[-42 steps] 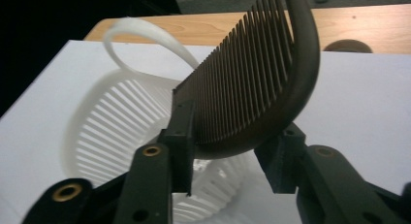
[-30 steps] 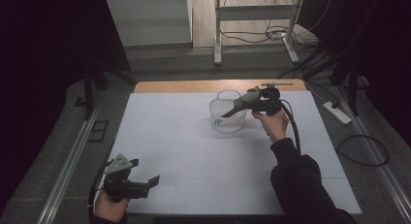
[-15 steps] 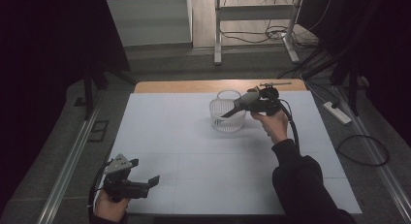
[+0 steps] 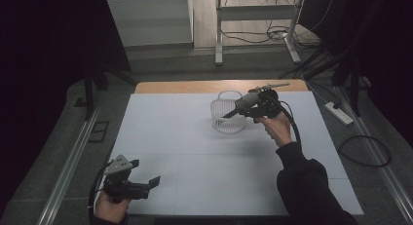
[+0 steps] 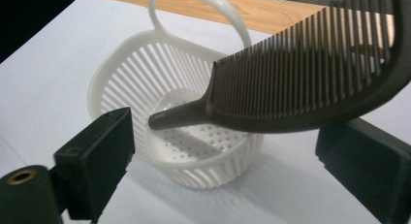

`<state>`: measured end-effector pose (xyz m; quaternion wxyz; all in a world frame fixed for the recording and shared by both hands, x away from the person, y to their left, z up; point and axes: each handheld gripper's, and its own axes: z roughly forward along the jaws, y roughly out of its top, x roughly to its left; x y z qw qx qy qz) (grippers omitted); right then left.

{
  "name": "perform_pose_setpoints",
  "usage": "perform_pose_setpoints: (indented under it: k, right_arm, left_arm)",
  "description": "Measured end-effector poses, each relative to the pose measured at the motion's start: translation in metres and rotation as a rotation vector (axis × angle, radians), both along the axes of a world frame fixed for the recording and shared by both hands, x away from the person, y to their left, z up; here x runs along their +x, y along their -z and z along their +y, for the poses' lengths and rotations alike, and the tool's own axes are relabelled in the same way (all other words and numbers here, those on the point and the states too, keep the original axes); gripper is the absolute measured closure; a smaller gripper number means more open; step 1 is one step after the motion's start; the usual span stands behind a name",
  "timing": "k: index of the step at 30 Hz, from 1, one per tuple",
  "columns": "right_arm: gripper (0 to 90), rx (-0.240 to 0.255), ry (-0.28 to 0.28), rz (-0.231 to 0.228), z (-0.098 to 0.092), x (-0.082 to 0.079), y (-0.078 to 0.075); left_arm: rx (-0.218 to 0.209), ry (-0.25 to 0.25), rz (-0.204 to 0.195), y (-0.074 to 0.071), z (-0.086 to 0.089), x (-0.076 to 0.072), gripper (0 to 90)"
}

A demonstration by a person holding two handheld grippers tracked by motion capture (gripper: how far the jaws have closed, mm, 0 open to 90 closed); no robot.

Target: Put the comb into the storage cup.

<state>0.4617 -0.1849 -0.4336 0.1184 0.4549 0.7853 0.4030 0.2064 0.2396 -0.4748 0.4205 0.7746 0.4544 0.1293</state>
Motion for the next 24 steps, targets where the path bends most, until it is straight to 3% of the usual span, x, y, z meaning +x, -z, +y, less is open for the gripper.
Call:
perform_pose_setpoints:
  k: [13,24]
  right_arm:
    - [1.4,-0.033,-0.052,-0.01,0.001,-0.01,0.002]
    - [1.2,-0.032,-0.072,-0.007,0.0,-0.017,0.004]
  left_arm:
    - [-0.005,0.002,-0.002,0.0,0.001,0.0,0.3]
    - [-0.003,-0.004,-0.01,-0.001,0.001,-0.001,0.1]
